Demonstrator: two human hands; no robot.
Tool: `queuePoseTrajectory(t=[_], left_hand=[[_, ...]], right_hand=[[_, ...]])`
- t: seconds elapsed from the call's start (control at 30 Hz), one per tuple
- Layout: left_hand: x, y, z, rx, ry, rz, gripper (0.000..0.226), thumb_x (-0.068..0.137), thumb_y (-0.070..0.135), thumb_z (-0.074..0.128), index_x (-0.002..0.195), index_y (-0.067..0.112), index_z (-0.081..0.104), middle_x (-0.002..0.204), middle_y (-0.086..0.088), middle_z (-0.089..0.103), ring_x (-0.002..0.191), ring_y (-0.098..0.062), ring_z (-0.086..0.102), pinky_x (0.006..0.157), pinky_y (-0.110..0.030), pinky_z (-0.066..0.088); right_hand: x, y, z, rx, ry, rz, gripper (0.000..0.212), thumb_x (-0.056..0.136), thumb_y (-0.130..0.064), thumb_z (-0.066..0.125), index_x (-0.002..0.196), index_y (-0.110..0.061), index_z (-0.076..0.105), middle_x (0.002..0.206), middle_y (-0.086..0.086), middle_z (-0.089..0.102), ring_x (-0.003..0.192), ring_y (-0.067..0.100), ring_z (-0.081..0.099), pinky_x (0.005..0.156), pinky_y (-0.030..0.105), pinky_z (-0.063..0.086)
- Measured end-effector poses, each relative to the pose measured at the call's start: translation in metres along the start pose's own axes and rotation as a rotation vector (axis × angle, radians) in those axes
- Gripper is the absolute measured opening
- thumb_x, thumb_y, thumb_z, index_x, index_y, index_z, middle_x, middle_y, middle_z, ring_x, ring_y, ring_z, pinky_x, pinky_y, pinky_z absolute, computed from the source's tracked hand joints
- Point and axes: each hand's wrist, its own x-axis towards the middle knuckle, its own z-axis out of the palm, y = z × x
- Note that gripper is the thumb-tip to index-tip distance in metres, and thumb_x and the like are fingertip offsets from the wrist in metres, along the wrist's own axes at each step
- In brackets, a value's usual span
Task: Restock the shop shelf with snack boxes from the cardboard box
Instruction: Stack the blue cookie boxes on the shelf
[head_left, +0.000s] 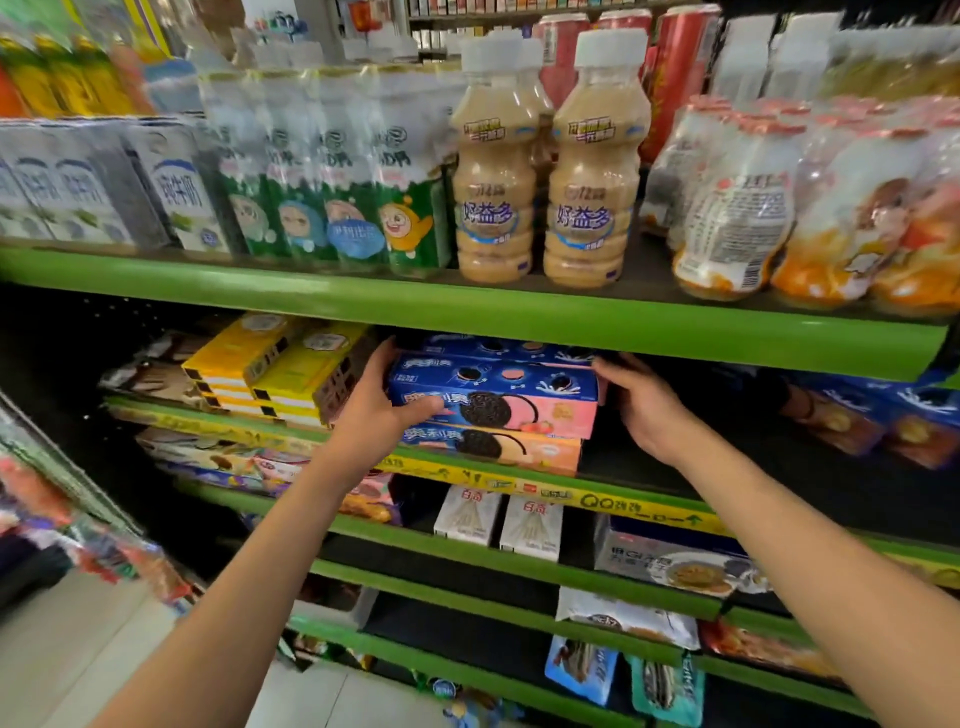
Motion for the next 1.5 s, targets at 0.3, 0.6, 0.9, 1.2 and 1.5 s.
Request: queuePoseTrajectory(t=[0.3,0.6,0.9,1.2,1.5], left_hand=[[0.006,-0.002,0.004,-0.210,-0.040,-0.076,0.094,0.076,0.018,0.079,0.154,0.024,0.027,0.138,0.003,0.057,0.114,-0.010,0.064,0.094,-0.029,0.054],[0.010,-0.013,0.002,-0.485,-0.062,-0.116,0.076,0.087,0.003,0.064,0.153,0.018,0.029,0.132,-0.004,0.064,0.115,-0.019,0.066,0.081,-0.026,0.057],[0.013,-0.013,0.006,-0.533,0.035,-0.177,0.059,0.091,0.029,0.063,0.146,0.027,0.040,0.113,0.009,0.073,0.108,-0.015,0.069,0.075,-0.025,0.058],[0.009,-0.009,0.009,-0.506,0.067,-0.196,0.062,0.085,0.038,0.063,0.143,0.032,0.042,0.123,0.004,0.069,0.106,-0.017,0.070,0.080,-0.032,0.058],[0.008,-0.005,0.012,-0.517,0.108,-0.186,0.060,0.086,0.033,0.064,0.142,0.025,0.045,0.109,0.003,0.075,0.100,-0.019,0.072,0.071,-0.029,0.059]], right_hand=[[0.003,0.009,0.022,-0.101,0.090,0.069,0.013,0.097,-0.022,0.051,0.090,-0.016,0.061,0.083,0.004,0.073,0.077,0.018,0.067,0.082,0.034,0.047],[0.004,0.027,0.034,0.048,0.125,0.065,0.024,0.099,-0.035,0.050,0.107,-0.014,0.056,0.074,0.001,0.075,0.065,0.014,0.072,0.059,0.025,0.053],[0.004,0.034,0.036,0.070,0.162,0.024,0.027,0.098,-0.044,0.051,0.105,-0.021,0.061,0.088,0.001,0.077,0.081,0.020,0.074,0.079,0.037,0.057],[0.002,0.031,0.038,0.030,0.175,0.054,0.030,0.097,-0.049,0.050,0.106,-0.023,0.061,0.083,-0.002,0.077,0.075,0.017,0.075,0.072,0.033,0.054],[-0.003,0.027,0.041,-0.012,0.176,0.050,0.042,0.097,-0.053,0.047,0.115,-0.018,0.062,0.088,0.001,0.078,0.081,0.020,0.075,0.088,0.042,0.055]])
